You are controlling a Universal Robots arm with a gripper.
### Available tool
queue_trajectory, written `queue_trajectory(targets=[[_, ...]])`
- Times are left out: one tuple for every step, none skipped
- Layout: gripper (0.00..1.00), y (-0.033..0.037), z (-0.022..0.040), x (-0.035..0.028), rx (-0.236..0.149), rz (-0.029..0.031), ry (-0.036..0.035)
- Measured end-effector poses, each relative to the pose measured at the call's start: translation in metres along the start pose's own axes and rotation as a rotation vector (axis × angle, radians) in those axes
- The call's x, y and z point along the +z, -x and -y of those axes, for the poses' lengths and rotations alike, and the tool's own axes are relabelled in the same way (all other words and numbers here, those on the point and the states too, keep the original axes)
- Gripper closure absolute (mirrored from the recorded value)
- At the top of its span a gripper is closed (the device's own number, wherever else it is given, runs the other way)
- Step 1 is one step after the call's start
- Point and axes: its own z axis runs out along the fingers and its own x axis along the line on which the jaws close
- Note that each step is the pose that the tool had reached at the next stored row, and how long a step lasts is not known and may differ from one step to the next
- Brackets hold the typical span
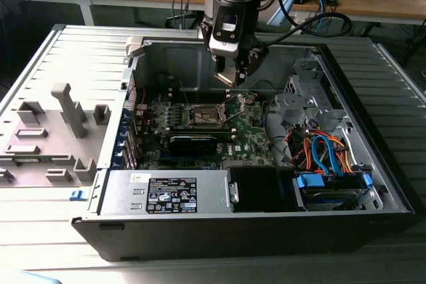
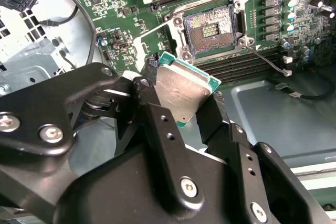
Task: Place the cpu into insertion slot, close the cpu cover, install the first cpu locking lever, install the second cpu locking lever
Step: 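Place the cpu into insertion slot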
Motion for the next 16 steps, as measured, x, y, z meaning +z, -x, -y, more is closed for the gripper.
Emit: queue_trajectory(targets=[[0.45,0.0000,0.0000,0.0000,0.001,0.0000,0.0001],[0.45,0.0000,0.0000,0.0000,0.002,0.0001,0.0000],[0.45,0.0000,0.0000,0.0000,0.003,0.0002,0.0001],[0.45,0.0000,0.0000,0.0000,0.003,0.0002,0.0001],[0.45,0.0000,0.0000,0.0000,0.005,0.0004,0.0001],[0.45,0.0000,0.0000,0.0000,0.006,0.0005,0.0001],[0.45,0.0000,0.0000,0.0000,0.007,0.0006,0.0001],[0.45,0.0000,0.0000,0.0000,0.008,0.0007,0.0002],[0.45,0.0000,0.0000,0.0000,0.009,0.0007,0.0003],[0.45,0.0000,0.0000,0.0000,0.010,0.0009,0.0003],[0.45,0.0000,0.0000,0.0000,0.011,0.0010,0.0003],[0.45,0.0000,0.0000,0.0000,0.012,0.0010,0.0002],[0.45,0.0000,0.0000,0.0000,0.013,0.0011,0.0002],[0.45,0.0000,0.0000,0.0000,0.014,0.0012,0.0002],[0.45,0.0000,0.0000,0.0000,0.015,0.0013,0.0004],[0.45,0.0000,0.0000,0.0000,0.016,0.0013,0.0003]])
